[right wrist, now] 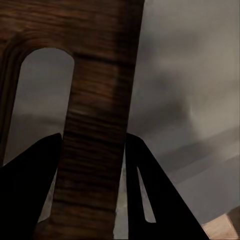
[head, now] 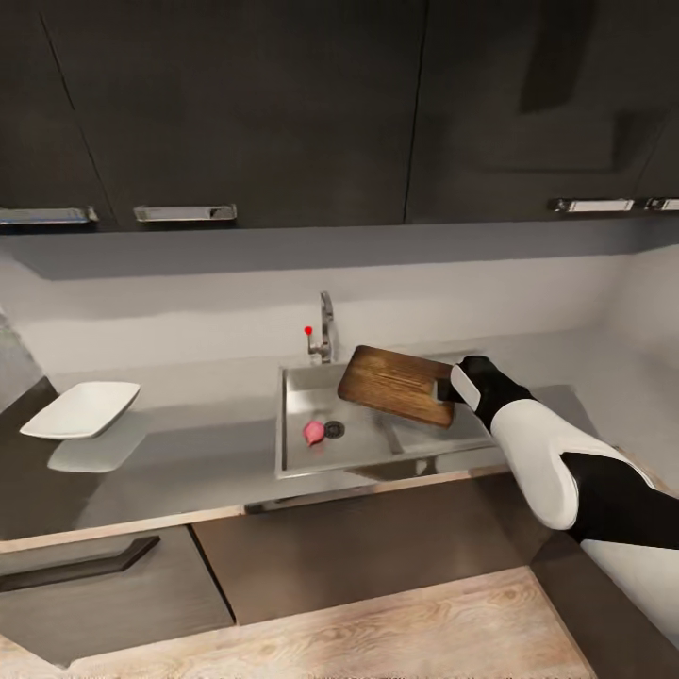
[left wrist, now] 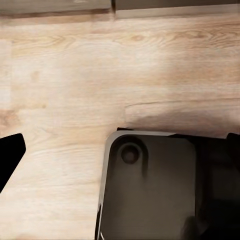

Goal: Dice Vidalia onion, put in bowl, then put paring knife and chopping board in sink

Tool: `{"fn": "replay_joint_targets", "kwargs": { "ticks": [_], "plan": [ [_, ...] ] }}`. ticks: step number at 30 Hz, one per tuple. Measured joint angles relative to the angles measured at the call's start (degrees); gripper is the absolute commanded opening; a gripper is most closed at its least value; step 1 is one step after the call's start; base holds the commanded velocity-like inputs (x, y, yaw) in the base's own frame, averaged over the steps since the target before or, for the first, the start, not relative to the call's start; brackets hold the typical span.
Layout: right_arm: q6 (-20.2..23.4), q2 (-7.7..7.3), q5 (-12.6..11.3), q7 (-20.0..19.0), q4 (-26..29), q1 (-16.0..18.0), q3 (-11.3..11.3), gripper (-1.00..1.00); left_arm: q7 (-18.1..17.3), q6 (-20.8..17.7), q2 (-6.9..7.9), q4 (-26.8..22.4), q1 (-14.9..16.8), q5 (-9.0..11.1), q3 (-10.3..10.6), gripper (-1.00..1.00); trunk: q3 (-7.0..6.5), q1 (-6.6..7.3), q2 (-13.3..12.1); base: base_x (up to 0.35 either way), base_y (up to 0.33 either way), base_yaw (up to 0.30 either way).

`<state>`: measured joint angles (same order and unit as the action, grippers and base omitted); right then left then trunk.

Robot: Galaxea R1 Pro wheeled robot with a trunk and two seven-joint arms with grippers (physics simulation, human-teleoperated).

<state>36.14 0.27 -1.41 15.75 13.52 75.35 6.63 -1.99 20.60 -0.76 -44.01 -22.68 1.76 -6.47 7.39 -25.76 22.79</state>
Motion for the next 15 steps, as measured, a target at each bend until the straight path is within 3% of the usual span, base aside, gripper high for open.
{"fn": "replay_joint_targets", "kwargs": {
  "ticks": [8,15],
  "plan": [
    [0.1,0.43,0.1,0.0,0.0,0.0,-0.2,-1.0,0.0,0.0,0.0,0.0,0.0,0.0,0.0,1.0,-0.03,0.01,0.0,-0.109,0.274,0.008],
    [0.1,0.48,0.1,-0.1,0.0,-0.1,-0.2,-1.0,0.0,0.0,0.0,0.0,0.0,0.0,0.0,1.0,-0.02,0.01,0.0,-0.019,0.285,0.0]
  ]
}}
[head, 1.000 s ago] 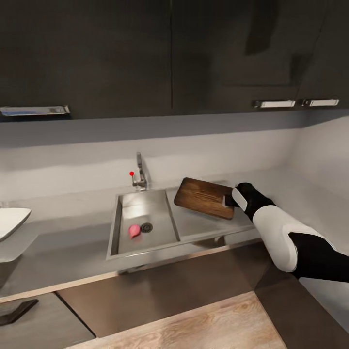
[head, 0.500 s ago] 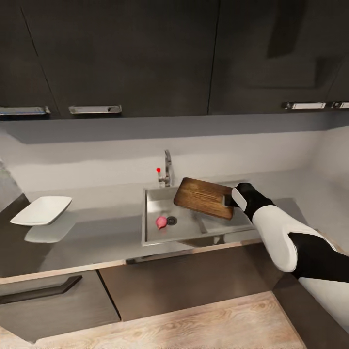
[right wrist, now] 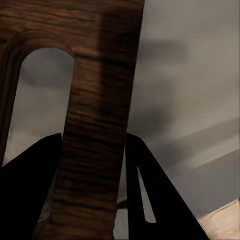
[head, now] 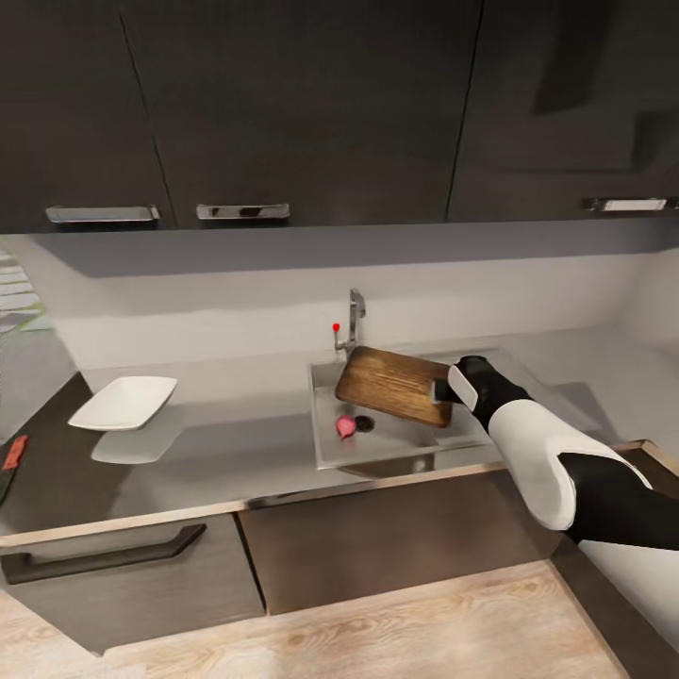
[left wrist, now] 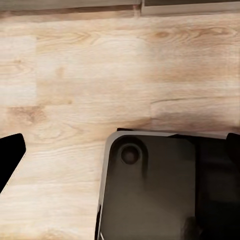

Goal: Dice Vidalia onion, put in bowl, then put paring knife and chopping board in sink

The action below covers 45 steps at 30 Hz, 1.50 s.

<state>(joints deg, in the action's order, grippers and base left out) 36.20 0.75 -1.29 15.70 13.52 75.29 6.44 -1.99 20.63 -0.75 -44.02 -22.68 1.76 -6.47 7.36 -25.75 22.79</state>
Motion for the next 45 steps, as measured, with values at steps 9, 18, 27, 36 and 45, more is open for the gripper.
{"fn": "replay_joint_targets", "kwargs": {
  "ticks": [9,18,27,36,45],
  "plan": [
    [0.0,0.59,0.1,0.0,0.0,-0.3,0.0,-1.0,0.0,0.0,0.0,0.0,0.0,0.0,0.0,1.0,0.0,0.0,0.0,-0.001,0.294,0.0],
    [0.0,1.45,0.1,0.0,0.0,-0.5,0.0,-1.0,0.0,0.0,0.0,0.0,0.0,0.0,0.0,1.0,0.0,0.0,0.0,0.0,0.298,0.0],
    [0.0,2.38,0.2,0.1,-0.1,-0.6,-0.3,-1.0,0.0,0.0,0.0,0.0,0.0,0.0,0.0,1.0,0.01,0.0,0.0,0.0,0.298,0.0],
    [0.0,2.69,0.4,0.1,0.0,-1.0,-0.1,-1.0,0.0,0.0,0.01,0.0,0.0,0.0,0.0,1.0,0.0,0.0,0.0,0.0,0.298,0.0],
    [-0.2,2.69,0.6,0.1,0.0,-1.0,0.0,-1.0,0.0,0.0,0.01,0.1,0.0,0.0,0.0,1.0,-0.01,0.0,0.0,0.0,0.097,0.0]
  ]
}}
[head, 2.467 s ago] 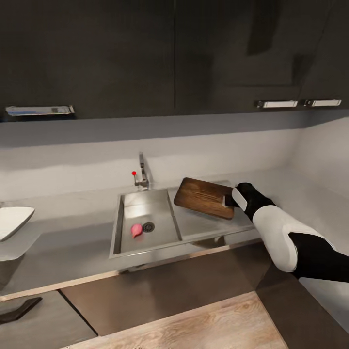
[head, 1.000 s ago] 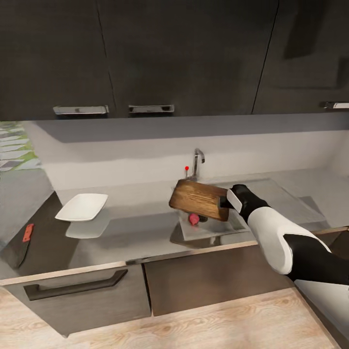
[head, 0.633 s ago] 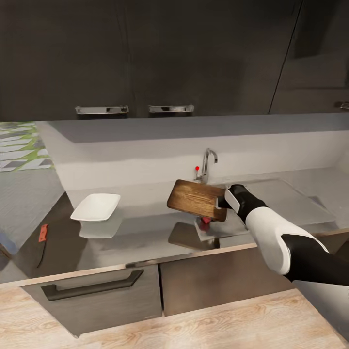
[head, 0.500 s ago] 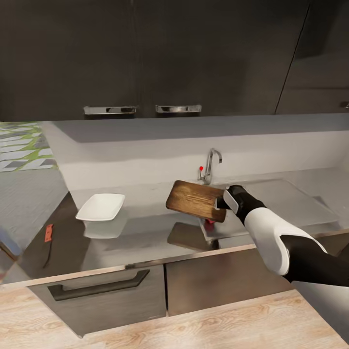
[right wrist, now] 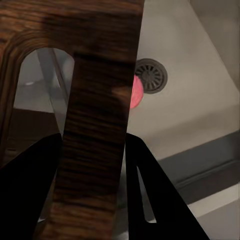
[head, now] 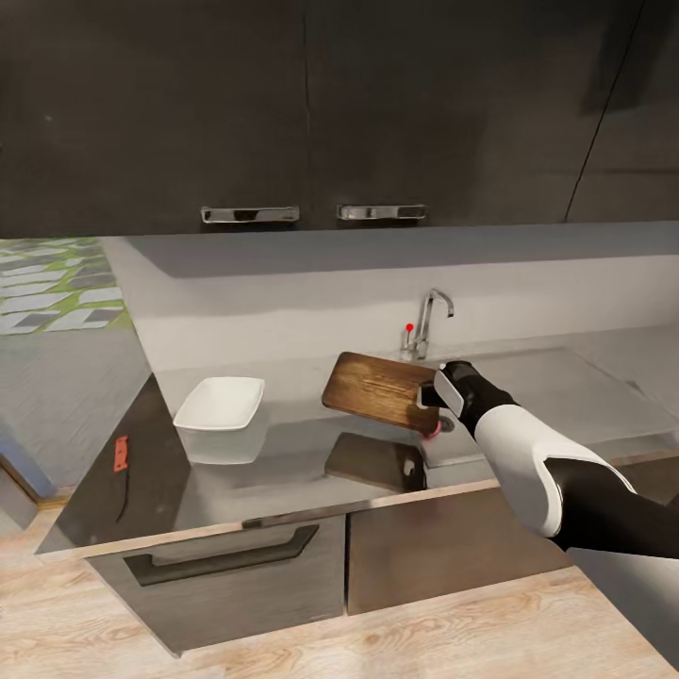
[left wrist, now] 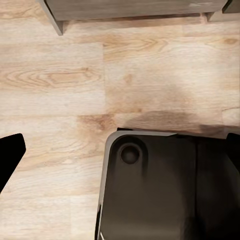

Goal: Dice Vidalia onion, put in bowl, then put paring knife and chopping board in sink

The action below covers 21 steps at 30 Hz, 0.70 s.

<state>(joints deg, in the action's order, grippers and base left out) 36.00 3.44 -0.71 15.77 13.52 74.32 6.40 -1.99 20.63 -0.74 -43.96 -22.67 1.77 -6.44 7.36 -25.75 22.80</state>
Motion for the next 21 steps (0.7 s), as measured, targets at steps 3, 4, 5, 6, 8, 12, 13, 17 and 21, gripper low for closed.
{"fn": "replay_joint_targets", "kwargs": {
  "ticks": [3,4,5,6,8,12,13,17,21],
  "plan": [
    [-0.2,0.0,0.5,0.0,0.0,0.0,-0.1,-1.0,0.0,0.0,0.02,0.0,0.0,0.0,0.0,1.0,0.0,0.0,0.0,0.0,0.003,0.087],
    [-0.2,0.01,0.5,0.0,0.0,0.0,-0.1,-1.0,0.0,0.0,0.01,0.0,0.0,0.0,0.0,1.0,0.0,0.0,0.0,0.0,0.001,0.198],
    [-0.2,0.01,0.5,0.0,0.0,0.0,0.0,-1.0,0.0,0.0,0.01,0.1,0.0,0.1,0.0,1.0,0.0,0.0,0.0,0.0,0.001,0.226],
    [-0.4,0.01,0.5,0.0,0.0,0.0,0.0,-1.0,0.0,0.0,0.01,0.1,0.0,0.1,0.0,1.0,0.0,0.0,0.0,0.0,0.001,0.237],
    [-0.9,0.01,0.6,0.0,0.0,0.0,0.0,-1.0,0.0,0.0,0.0,0.3,0.0,0.0,0.0,1.0,0.0,0.0,0.0,0.0,0.0,0.262],
    [-1.3,0.01,0.5,0.0,0.0,-0.2,-0.1,-1.0,0.0,0.0,0.0,0.5,0.0,0.0,0.0,1.0,0.0,0.0,0.0,0.0,0.0,0.273],
    [-1.3,0.01,0.5,0.0,0.0,-0.3,-0.1,-1.0,0.0,0.0,0.02,0.5,0.0,0.0,0.0,1.0,0.0,0.0,0.0,0.0,0.0,0.276],
    [-1.4,0.02,0.4,0.0,0.0,-0.4,0.0,-1.0,0.0,0.0,0.0,0.5,0.0,0.0,0.0,1.0,0.0,0.0,0.0,0.0,0.0,0.24],
    [-1.4,-0.05,0.5,0.0,0.0,-0.4,0.0,-1.0,0.0,0.0,0.0,0.5,0.0,0.0,0.0,1.0,0.0,0.0,0.0,0.0,0.0,0.065]
  ]
}}
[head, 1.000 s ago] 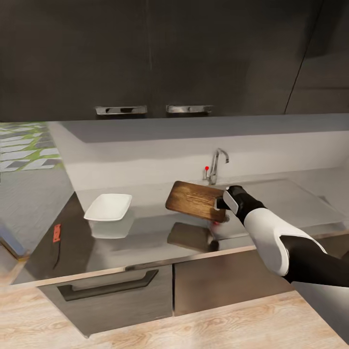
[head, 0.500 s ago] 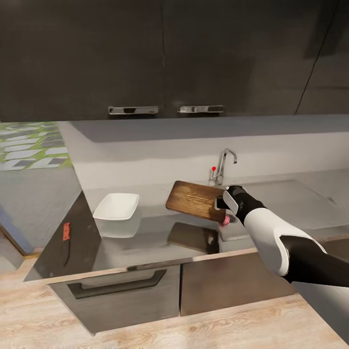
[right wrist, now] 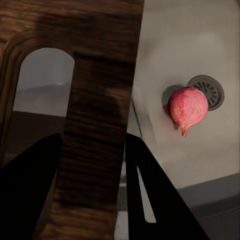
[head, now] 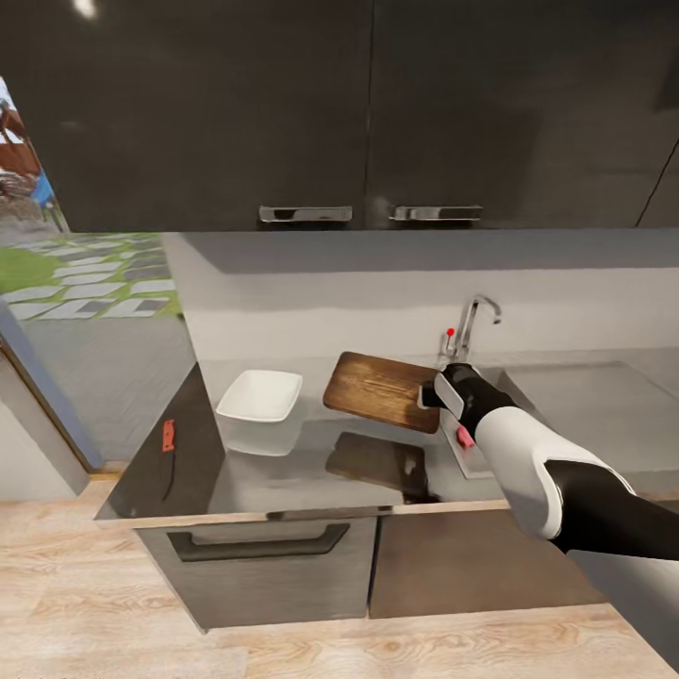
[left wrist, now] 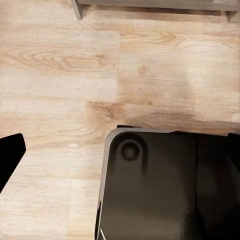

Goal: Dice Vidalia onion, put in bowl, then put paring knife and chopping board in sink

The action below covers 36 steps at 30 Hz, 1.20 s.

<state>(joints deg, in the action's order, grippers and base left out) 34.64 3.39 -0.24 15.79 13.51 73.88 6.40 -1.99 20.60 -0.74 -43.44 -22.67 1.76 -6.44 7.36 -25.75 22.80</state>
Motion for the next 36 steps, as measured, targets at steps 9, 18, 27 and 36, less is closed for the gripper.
{"fn": "replay_joint_targets", "kwargs": {
  "ticks": [9,18,27,36],
  "plan": [
    [-0.1,-1.13,3.7,-0.2,0.1,-0.3,0.1,-1.0,0.0,0.0,0.0,0.0,0.0,0.0,0.0,1.0,0.0,0.0,0.0,0.0,0.0,0.005],
    [0.1,-4.19,11.4,-11.5,0.0,-0.7,-0.2,-1.0,0.0,0.0,0.0,0.1,0.0,0.1,0.0,1.0,0.01,0.0,0.0,0.0,0.0,0.0],
    [0.2,-3.97,12.3,-13.5,0.0,-0.8,-0.3,-1.0,0.0,0.0,0.0,0.1,0.0,0.1,0.0,1.0,0.0,0.02,0.0,0.067,0.0,0.0],
    [0.1,-3.24,13.2,-13.6,-1.7,-1.5,-0.6,-1.0,0.0,0.0,0.0,0.1,0.0,0.1,0.0,1.0,0.01,0.03,0.0,0.267,0.0,0.0]
  ]
}}
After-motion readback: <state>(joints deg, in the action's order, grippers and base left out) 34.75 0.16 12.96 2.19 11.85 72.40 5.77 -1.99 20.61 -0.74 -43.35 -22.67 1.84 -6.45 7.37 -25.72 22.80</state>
